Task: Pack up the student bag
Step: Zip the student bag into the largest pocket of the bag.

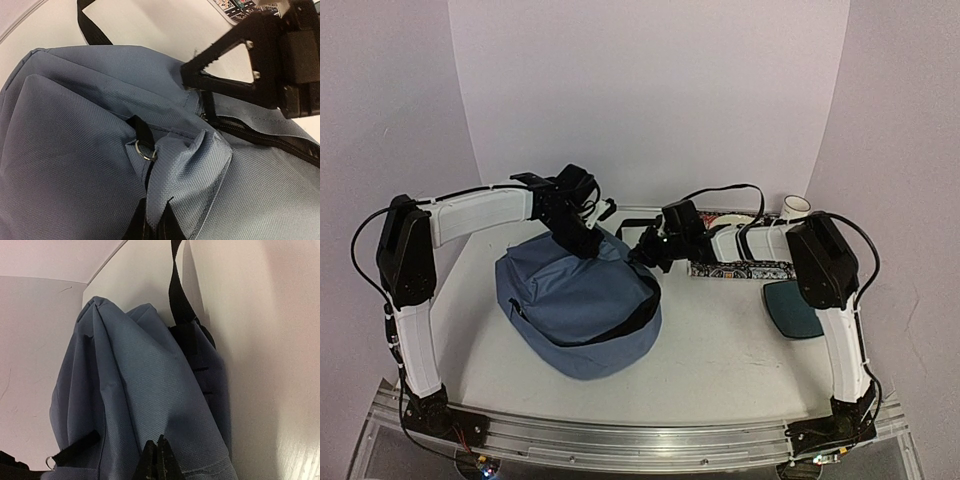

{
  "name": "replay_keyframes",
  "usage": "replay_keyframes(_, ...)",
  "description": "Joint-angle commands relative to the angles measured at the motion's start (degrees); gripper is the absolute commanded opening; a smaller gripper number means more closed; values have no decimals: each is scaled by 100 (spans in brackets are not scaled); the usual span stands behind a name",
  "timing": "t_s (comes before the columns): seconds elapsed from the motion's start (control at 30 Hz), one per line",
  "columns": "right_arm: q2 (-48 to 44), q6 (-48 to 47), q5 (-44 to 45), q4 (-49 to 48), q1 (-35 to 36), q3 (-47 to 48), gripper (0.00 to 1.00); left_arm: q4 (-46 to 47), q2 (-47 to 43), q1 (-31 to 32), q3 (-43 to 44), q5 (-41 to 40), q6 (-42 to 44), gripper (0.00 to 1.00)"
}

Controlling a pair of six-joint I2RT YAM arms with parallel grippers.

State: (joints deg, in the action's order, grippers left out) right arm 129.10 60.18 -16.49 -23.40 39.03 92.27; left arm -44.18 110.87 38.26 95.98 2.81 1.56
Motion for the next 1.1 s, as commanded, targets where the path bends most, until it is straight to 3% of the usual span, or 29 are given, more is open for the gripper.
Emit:
replay_keyframes(0.0,-924,-372,-152,-139,27,-508,0,-38,-83,6,158,-178,18,3)
replay_keyframes(0.53,-3274,-1356,-769,376,44,-2902,0,-165,102,6,84,-633,-62,2)
replay_keyframes(0.73,-3957,-1795,-901,1252,125,-3100,0,-224,273,-3,176,-866,-104,4)
replay_keyframes(1.07,-4188,-2022,-1009,1870,1330,-3015,0,-274,612,2,432,-1158,-770,7)
